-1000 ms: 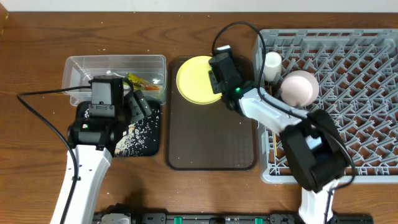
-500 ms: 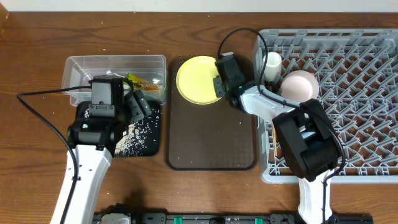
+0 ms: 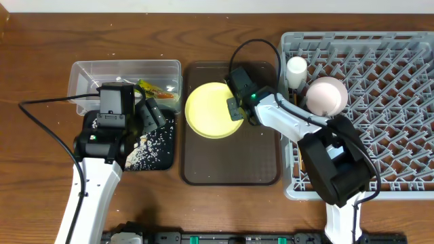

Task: Sort waste into correct bins and load items into the dishwasher rack
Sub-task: 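Close the right gripper on the yellow plate rim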

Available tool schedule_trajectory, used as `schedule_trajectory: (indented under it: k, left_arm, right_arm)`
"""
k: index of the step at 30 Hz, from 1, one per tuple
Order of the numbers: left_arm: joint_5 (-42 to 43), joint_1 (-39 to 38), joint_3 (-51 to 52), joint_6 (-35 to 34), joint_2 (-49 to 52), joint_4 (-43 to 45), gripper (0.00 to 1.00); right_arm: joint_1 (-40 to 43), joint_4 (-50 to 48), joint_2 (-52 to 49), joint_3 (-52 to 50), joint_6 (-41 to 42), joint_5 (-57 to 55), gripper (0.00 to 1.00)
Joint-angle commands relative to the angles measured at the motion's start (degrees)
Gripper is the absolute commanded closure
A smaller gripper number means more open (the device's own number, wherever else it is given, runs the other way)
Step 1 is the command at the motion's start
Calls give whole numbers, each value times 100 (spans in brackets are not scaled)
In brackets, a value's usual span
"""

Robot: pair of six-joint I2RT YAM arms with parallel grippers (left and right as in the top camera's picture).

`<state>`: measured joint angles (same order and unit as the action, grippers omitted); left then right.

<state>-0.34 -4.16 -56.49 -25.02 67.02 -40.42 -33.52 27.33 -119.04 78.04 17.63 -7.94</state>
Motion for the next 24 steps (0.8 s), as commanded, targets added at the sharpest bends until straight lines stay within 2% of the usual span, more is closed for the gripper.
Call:
schedule_trajectory:
  k: [1,8,10,12,16,20,24]
  left_arm:
    - [-13,24,39,79,17,0,9]
    - [-11,24,39,79,17,0,10]
    - [-11,24,39,79,17,0,9]
    - [-13,24,39,79,17,0,9]
    - [-11,24,39,79,17,0,10]
    - [-13,24,39,79,17,0,10]
    - [-13,24,39,79,17,0,9]
  right_arm:
    - [-151,343,-352,-282,122,240,85]
    - [-94,372,-352,-282,122,225,84]
    - [-96,393,-352,-282,125,227,89]
    - [-96,411,-352,-282,122,227,99]
    - [-98,442,-284,-238,74,214,99]
    - [-11,780,293,-4,4,96,99]
    - [33,1104,1416,236,-341,-522,99]
